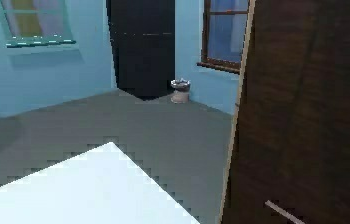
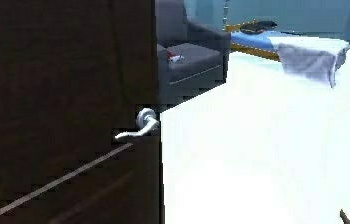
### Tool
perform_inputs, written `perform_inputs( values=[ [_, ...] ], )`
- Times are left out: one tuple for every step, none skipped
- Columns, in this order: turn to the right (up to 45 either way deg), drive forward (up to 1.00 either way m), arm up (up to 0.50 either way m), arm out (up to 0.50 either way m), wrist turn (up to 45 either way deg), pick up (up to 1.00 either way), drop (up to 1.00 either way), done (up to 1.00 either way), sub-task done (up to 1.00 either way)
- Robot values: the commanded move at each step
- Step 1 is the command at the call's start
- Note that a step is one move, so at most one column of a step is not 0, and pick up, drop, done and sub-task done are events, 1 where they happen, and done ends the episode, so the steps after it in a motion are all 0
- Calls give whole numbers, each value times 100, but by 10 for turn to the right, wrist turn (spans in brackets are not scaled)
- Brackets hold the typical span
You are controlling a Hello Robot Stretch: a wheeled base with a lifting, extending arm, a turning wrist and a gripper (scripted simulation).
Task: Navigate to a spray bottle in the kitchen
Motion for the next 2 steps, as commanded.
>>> perform_inputs(
  values=[
    [-420, 0, 0, 0, 0, 0, 0, 0, 0],
    [0, 25, 0, 0, 0, 0, 0, 0, 0]
  ],
)
